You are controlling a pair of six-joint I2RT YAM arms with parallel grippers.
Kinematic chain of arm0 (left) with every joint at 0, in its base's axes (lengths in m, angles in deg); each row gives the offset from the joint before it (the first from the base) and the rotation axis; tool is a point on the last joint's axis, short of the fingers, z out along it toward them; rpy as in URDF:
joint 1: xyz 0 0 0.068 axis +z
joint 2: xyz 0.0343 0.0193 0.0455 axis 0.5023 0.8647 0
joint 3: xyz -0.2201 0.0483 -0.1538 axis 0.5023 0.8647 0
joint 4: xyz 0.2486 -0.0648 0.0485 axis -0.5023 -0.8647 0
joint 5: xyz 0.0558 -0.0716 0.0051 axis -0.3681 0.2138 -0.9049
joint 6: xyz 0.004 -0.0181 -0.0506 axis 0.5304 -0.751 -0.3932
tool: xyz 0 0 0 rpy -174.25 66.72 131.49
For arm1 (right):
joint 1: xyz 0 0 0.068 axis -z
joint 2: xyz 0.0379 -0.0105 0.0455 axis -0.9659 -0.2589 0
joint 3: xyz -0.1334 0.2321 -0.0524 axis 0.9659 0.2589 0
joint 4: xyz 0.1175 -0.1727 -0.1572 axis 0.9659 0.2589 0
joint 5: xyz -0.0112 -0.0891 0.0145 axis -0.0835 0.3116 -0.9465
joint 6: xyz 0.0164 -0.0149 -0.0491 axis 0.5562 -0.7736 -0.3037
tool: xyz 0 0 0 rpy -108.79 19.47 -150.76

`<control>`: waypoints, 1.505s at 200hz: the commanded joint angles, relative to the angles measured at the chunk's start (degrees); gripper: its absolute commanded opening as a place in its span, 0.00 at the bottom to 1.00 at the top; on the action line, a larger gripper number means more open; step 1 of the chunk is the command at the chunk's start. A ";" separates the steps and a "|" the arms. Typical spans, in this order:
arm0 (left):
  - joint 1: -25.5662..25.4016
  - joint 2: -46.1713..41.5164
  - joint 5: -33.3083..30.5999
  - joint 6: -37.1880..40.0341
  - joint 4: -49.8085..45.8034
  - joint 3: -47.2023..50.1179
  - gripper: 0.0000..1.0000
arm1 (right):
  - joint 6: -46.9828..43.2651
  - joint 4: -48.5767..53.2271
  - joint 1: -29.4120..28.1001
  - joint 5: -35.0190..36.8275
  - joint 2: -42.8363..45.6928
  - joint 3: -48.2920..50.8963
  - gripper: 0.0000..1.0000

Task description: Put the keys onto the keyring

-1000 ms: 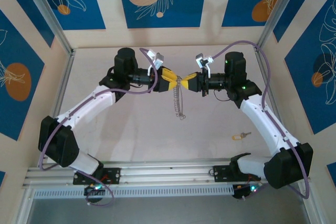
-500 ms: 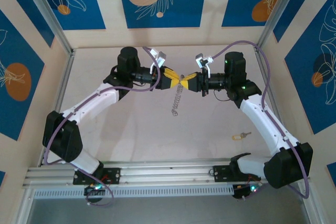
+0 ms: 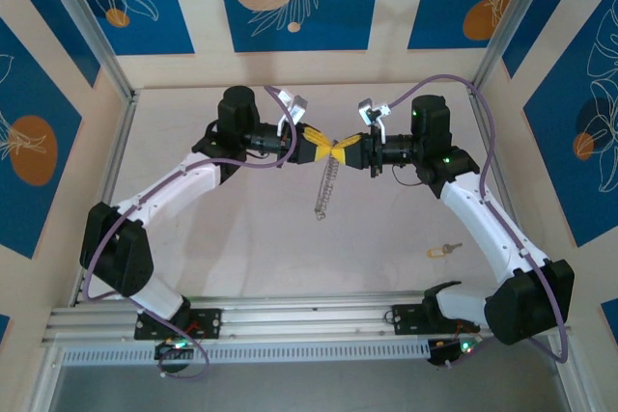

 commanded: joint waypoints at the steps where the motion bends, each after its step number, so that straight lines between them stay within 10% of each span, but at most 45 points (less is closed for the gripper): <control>1: -0.35 0.00 1.42 2.18 -1.46 -1.38 0.19 | -0.75 -0.21 0.26 -1.14 0.63 -1.60 0.00; 209: -2.16 1.41 2.38 1.33 1.07 -0.40 0.00 | 1.22 -1.84 0.96 -0.16 0.82 -0.81 0.00; 253: -2.25 0.10 -5.75 -4.94 15.11 6.64 0.00 | 10.75 -6.02 5.36 4.79 6.37 3.68 0.46; 301: -2.18 -1.41 -11.24 -11.69 30.60 15.11 0.00 | 23.54 0.24 12.23 25.26 13.94 10.18 0.60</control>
